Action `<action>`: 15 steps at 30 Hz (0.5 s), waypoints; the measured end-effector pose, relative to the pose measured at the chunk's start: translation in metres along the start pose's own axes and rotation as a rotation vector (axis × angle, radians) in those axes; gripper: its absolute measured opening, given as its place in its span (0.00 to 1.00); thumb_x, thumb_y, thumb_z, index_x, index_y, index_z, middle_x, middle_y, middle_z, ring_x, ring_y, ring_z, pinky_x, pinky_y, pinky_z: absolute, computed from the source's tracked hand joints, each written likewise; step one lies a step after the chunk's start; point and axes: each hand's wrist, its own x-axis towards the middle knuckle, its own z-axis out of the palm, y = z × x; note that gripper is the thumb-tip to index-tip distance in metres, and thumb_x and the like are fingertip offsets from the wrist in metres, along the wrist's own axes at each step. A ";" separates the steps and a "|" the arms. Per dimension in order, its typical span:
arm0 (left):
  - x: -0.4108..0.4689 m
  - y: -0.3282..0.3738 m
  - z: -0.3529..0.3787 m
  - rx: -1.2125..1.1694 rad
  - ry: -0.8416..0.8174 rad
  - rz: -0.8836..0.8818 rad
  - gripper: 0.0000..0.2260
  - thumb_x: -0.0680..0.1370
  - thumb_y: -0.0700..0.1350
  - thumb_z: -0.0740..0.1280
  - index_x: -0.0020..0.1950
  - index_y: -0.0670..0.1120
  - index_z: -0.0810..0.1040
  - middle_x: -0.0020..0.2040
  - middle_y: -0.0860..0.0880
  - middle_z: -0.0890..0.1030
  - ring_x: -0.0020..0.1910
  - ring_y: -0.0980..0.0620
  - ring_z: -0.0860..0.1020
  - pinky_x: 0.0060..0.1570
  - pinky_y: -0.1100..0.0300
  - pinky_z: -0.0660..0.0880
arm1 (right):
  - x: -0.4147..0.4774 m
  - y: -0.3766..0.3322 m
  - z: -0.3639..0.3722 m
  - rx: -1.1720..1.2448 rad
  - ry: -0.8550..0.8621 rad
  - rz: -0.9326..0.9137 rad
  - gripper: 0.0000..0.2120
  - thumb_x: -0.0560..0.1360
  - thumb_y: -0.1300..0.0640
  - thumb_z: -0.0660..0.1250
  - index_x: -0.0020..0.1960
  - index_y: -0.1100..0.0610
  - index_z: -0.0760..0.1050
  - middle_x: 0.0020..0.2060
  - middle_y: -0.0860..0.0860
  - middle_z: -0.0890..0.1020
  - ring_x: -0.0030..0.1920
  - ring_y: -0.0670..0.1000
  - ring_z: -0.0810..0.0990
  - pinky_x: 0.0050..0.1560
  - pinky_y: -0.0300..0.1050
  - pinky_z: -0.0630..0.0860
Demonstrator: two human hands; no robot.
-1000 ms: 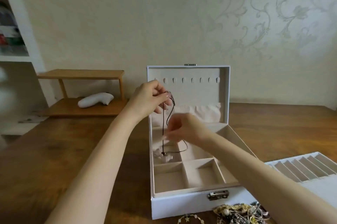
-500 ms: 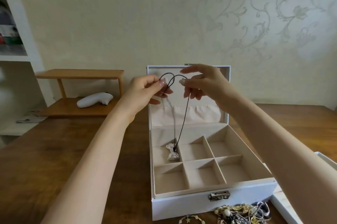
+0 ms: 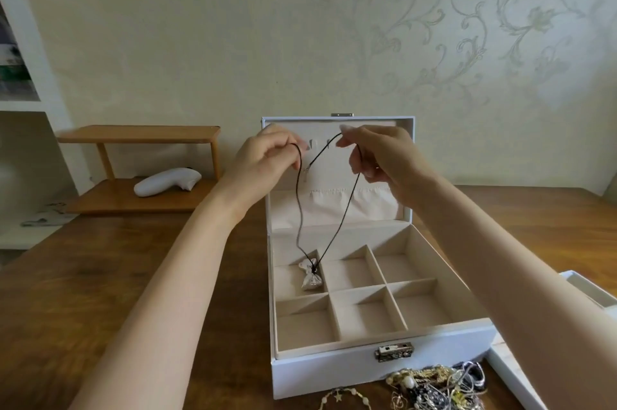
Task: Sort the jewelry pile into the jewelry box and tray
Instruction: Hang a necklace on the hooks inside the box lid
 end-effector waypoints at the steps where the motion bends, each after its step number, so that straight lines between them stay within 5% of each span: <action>1: -0.001 0.001 0.001 0.010 0.021 0.015 0.16 0.74 0.44 0.62 0.26 0.52 0.72 0.37 0.53 0.76 0.42 0.59 0.75 0.44 0.71 0.67 | -0.001 0.002 0.001 -0.037 -0.030 -0.015 0.11 0.77 0.54 0.66 0.40 0.58 0.80 0.23 0.51 0.76 0.22 0.46 0.66 0.25 0.36 0.62; 6: -0.004 0.005 0.008 0.007 0.005 -0.142 0.17 0.78 0.43 0.59 0.28 0.46 0.68 0.23 0.51 0.66 0.23 0.56 0.66 0.28 0.64 0.66 | -0.014 0.006 0.018 -0.081 -0.171 -0.056 0.13 0.76 0.51 0.67 0.56 0.59 0.76 0.44 0.54 0.80 0.36 0.49 0.80 0.34 0.41 0.77; 10: -0.003 0.005 0.008 -0.036 0.018 -0.293 0.17 0.79 0.46 0.59 0.30 0.44 0.70 0.20 0.51 0.70 0.19 0.57 0.65 0.23 0.65 0.65 | -0.030 0.007 0.026 -0.057 -0.370 -0.037 0.13 0.76 0.50 0.66 0.47 0.61 0.77 0.36 0.58 0.83 0.36 0.54 0.82 0.43 0.46 0.79; 15: -0.001 0.006 -0.001 -0.723 -0.105 -0.364 0.11 0.77 0.40 0.56 0.34 0.43 0.70 0.30 0.48 0.78 0.24 0.56 0.69 0.21 0.68 0.62 | -0.025 0.014 0.021 0.206 -0.238 -0.035 0.08 0.76 0.59 0.66 0.41 0.62 0.77 0.29 0.54 0.79 0.33 0.51 0.79 0.44 0.43 0.80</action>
